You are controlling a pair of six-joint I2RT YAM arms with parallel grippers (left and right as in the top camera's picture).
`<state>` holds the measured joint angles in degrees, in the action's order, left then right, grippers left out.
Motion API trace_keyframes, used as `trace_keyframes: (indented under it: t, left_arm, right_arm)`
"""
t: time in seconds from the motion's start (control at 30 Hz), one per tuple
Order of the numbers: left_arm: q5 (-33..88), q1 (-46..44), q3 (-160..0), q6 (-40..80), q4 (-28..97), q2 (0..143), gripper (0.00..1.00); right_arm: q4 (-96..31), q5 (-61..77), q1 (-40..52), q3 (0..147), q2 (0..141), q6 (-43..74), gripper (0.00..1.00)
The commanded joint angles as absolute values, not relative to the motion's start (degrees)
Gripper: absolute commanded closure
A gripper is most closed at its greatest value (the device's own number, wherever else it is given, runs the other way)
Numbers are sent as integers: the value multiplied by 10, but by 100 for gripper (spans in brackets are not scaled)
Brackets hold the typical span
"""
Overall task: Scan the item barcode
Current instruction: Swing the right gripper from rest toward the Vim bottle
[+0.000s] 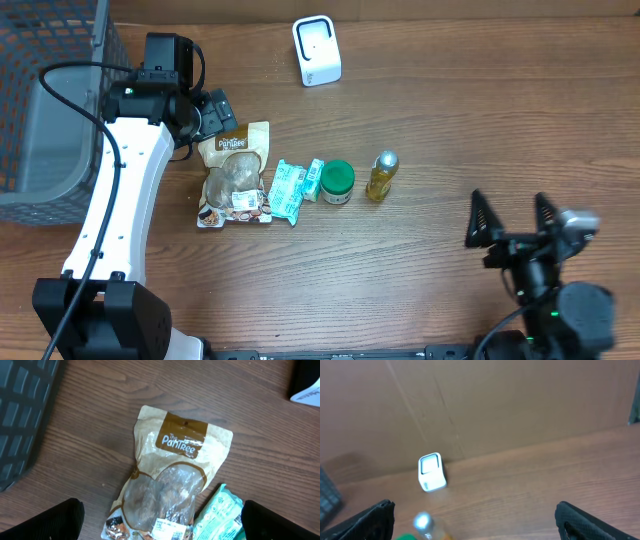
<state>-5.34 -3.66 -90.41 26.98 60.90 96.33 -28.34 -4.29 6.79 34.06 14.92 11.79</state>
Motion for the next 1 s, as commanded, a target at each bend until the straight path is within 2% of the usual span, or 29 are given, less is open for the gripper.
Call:
trace_keyframes:
  t: [0.0,0.13,0.43,0.97]
  left_arm:
    - [-57,-38,-911,268,609,960,0]
    - [-57,-38,-911,268,609,960,0]
    - [-57,-38,-911,268,609,960,1]
    - [-57,-38,-911,268,609,960,0]
  right_arm:
    - [-321,-17,67,471,249,124,0]
    - [-411,3,67,618,371,135,0]
    - [-712,69,67,945,664,150,0]
    - [-785,303,67,974,924,150,0]
